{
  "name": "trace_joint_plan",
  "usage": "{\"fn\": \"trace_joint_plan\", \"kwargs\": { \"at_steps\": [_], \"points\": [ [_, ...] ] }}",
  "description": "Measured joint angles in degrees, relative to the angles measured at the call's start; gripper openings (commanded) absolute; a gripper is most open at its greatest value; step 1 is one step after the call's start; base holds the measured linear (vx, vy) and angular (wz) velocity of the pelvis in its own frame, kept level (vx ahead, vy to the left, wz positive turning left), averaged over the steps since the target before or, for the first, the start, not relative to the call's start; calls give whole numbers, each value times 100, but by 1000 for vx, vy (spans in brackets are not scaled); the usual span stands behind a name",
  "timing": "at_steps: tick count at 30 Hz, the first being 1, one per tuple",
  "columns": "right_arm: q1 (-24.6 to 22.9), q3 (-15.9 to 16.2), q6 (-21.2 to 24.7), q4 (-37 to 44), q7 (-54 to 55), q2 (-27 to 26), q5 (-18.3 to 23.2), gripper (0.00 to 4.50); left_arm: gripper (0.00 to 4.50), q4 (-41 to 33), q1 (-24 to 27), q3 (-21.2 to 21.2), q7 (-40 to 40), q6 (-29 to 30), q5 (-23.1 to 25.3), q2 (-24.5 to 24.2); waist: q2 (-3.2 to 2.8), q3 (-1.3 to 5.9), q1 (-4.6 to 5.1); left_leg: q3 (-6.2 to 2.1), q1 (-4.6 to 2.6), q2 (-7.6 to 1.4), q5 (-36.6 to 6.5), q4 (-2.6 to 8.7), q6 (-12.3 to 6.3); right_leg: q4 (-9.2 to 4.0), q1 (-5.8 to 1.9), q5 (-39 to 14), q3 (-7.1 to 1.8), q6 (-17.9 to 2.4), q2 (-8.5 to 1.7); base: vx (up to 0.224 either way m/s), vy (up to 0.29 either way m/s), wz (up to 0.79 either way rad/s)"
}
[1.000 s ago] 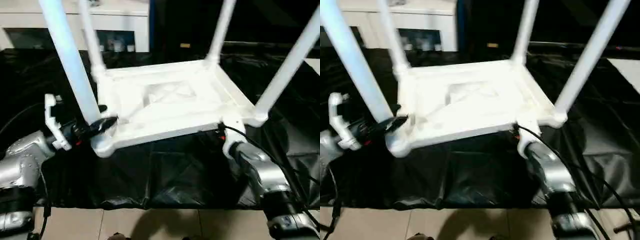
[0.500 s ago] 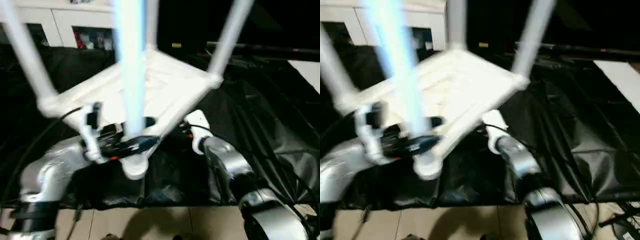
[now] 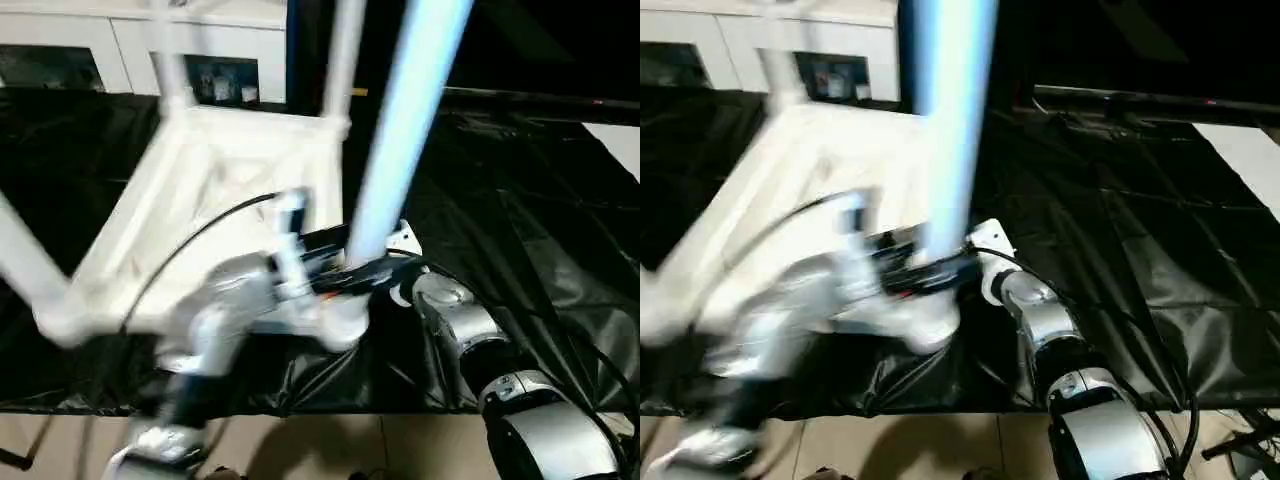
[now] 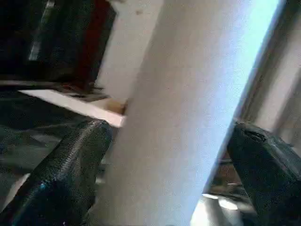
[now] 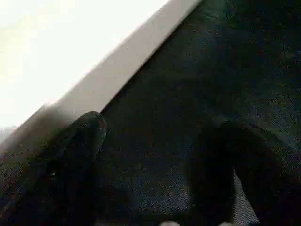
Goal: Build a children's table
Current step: Rotate table base
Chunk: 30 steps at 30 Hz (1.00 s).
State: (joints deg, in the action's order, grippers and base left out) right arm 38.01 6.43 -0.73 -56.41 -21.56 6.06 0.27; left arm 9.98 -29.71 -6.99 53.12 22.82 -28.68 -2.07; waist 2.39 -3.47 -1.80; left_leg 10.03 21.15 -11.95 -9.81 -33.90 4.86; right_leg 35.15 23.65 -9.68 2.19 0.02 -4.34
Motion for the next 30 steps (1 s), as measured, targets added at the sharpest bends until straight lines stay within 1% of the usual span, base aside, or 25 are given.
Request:
{"fn": "trace_joint_plan", "kwargs": {
  "at_steps": [3,6,8,11,12,14,16,19,20,21,22,23,25,27,30],
  "points": [
    [-43,-119,-22,10,34,161,8,446,450,405,-94,20,-228,-353,302,-90,-66,-1,-18,-1,2,1,0,0,0,1,-1,0,1,0,-1,0,0,0],
    [-282,-290,-103,213,-45,454,60,446,450,510,-81,26,-209,-572,448,-287,-68,-2,-59,-1,4,0,1,2,-1,0,0,0,5,1,0,0,0,0],
    [-469,-373,-114,402,-162,598,139,446,450,579,-40,43,-207,-707,561,-432,-68,-2,-45,1,3,0,1,0,-2,-1,0,0,2,0,0,0,0,0],
    [-1007,-418,-94,1151,-630,912,302,446,450,600,201,21,-72,-987,780,-800,-69,-2,-33,0,2,0,0,2,-3,-3,0,0,2,1,1,0,0,0],
    [-1089,-455,-67,1270,-729,984,362,446,450,609,279,23,-46,-1022,833,-897,-69,-2,-25,0,1,-1,0,1,-3,-1,1,0,2,1,1,0,0,0],
    [-1411,-482,71,1975,-1222,1164,573,446,450,512,551,-58,234,-1043,902,-1190,-70,-2,-23,-3,2,-1,0,3,-3,0,2,-1,1,2,2,0,0,0],
    [-1539,-481,144,2381,-1540,1277,706,446,450,481,715,-128,445,-985,924,-1356,-69,-3,-36,-4,3,-2,0,2,-3,-1,2,-1,4,2,2,0,0,0],
    [-1743,-347,350,3098,-2151,1508,968,446,450,412,781,-407,807,-902,987,-1605,-69,-3,-93,-4,3,-4,0,2,-3,-4,-2,-2,2,3,-3,0,0,0],
    [-1885,-241,465,3456,-2483,1687,1101,446,450,427,768,-540,949,-955,1085,-1742,-69,-3,-136,-5,1,-5,0,2,-3,-7,-5,-3,1,6,-4,0,0,0],
    [-1989,-172,545,3696,-2700,1822,1163,446,450,526,746,-595,1024,-1057,1211,-1837,-69,-3,-157,-6,-1,-5,0,2,-4,-11,-10,-5,1,10,-5,0,0,0],
    [-2079,-103,653,3908,-2921,1979,1240,450,432,732,694,-660,1046,-1239,1390,-1940,-69,-3,-171,-9,-2,-4,0,3,-4,-14,-15,-15,2,25,-4,0,0,0],
    [-2159,-85,758,4093,-3124,2110,1310,450,432,1011,635,-684,1049,-1432,1575,-2054,-69,-3,-170,-10,-3,-4,0,3,-4,-15,-17,-18,1,31,-4,0,0,0],
    [-2265,-75,912,4316,-3368,2268,1370,450,414,1388,496,-726,1077,-1692,1795,-2156,-69,-3,-178,-13,-3,-4,0,2,-4,-16,-19,-24,1,40,-5,0,0,0],
    [-2299,8,1074,4540,-3645,2410,1389,450,401,1718,215,-772,1131,-1934,2005,-2226,-69,-3,-181,-15,-4,-3,0,2,-4,-15,-21,-23,1,39,-6,0,0,0],
    [-2311,86,1215,4793,-3876,2563,1402,450,373,2007,-90,-848,1253,-2163,2138,-2309,-70,-2,-186,-16,-7,-3,0,2,-3,-15,-23,-16,1,27,-7,0,0,0]
  ]
}}
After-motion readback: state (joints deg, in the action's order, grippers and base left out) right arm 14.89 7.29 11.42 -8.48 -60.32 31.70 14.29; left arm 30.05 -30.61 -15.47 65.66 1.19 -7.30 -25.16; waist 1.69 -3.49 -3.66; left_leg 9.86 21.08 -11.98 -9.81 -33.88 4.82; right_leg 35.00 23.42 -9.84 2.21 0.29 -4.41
